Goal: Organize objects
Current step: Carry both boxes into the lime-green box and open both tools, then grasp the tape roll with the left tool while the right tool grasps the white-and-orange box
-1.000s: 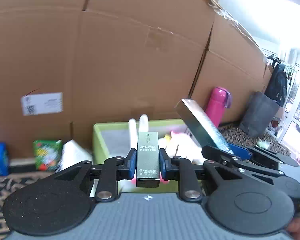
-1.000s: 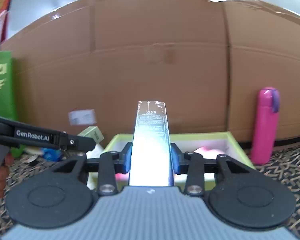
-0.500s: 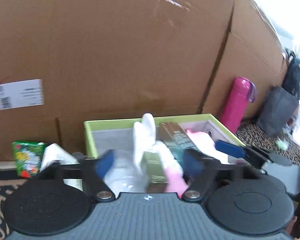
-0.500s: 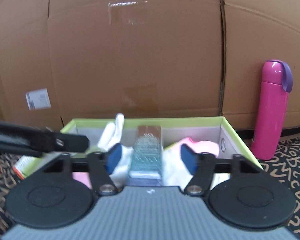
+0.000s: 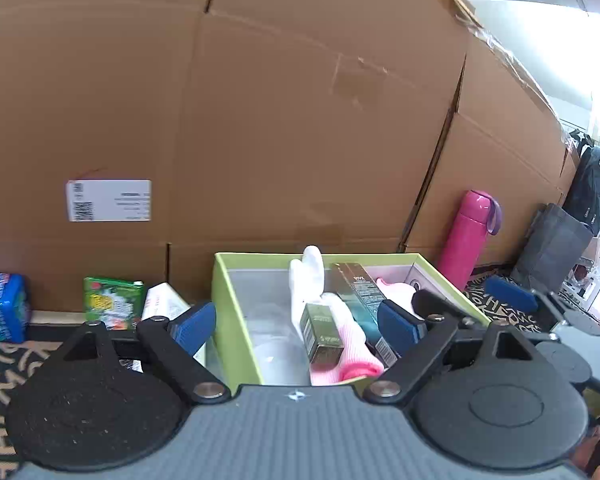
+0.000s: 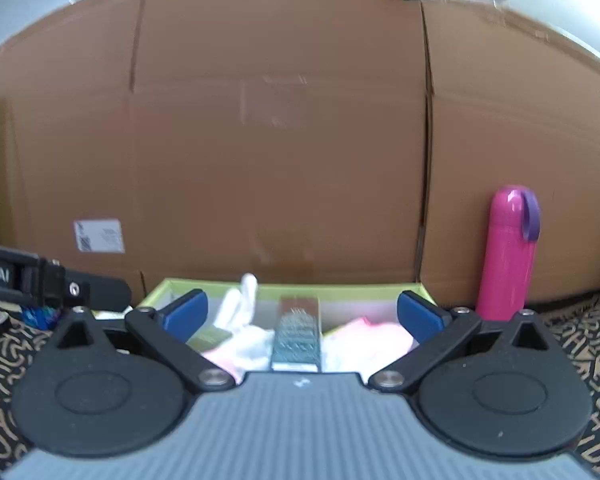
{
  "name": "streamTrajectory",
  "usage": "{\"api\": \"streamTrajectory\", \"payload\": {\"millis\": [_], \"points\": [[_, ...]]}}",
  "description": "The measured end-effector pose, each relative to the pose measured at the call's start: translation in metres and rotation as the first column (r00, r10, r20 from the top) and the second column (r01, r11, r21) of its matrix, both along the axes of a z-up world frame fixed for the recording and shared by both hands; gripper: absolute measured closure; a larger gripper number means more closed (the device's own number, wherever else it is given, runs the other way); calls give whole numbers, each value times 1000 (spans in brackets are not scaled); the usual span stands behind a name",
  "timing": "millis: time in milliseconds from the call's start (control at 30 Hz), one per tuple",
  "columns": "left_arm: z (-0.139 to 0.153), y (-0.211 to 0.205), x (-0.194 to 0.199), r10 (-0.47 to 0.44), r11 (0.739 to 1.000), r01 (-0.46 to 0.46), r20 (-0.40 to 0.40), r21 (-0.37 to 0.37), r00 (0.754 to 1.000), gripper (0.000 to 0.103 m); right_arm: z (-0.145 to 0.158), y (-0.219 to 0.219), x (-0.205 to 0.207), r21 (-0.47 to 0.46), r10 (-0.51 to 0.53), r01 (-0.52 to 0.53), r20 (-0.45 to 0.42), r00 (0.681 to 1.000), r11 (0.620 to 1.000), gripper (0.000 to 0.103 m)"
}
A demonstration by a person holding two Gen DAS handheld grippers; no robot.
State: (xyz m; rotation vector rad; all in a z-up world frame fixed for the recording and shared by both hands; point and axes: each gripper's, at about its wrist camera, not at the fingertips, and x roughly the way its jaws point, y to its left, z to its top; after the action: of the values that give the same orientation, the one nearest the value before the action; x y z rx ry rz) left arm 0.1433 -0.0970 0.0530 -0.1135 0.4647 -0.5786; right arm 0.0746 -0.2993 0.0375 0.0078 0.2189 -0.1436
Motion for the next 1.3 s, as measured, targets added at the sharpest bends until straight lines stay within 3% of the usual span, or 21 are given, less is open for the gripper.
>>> {"api": "streamTrajectory", "payload": {"millis": [233,400,767,900,1033,1200,1267,1300], "points": [[-8,47,-31,73,997,-73,10,2,997,12,12,33,-24,5,89,-90,45,995,996,0],[-29,91,-39,168,986,-167,-39,30,985,12,3,72,-32,2,215,-215,8,977,977,0],[-67,190,-19,397,918,-389,-165,80,903,12,-33,167,-20,-19,452,-459,-142,881,888,0],[-72,207,-19,413,910,-408,-189,69,891,12,-39,186,-4,-50,422,-436,-177,889,898,1],[-75,215,-20,413,910,-410,-204,60,887,12,-50,201,24,-128,340,-374,-226,913,919,19],[-79,220,-18,407,913,-401,-213,73,888,12,-71,216,58,-257,211,-288,-288,934,923,23],[-79,222,-16,409,912,-403,-218,77,886,12,-80,220,67,-323,169,-263,-291,942,909,36],[-80,224,-14,411,911,-404,-219,78,885,12,-83,222,71,-349,150,-255,-300,942,902,57]]}}
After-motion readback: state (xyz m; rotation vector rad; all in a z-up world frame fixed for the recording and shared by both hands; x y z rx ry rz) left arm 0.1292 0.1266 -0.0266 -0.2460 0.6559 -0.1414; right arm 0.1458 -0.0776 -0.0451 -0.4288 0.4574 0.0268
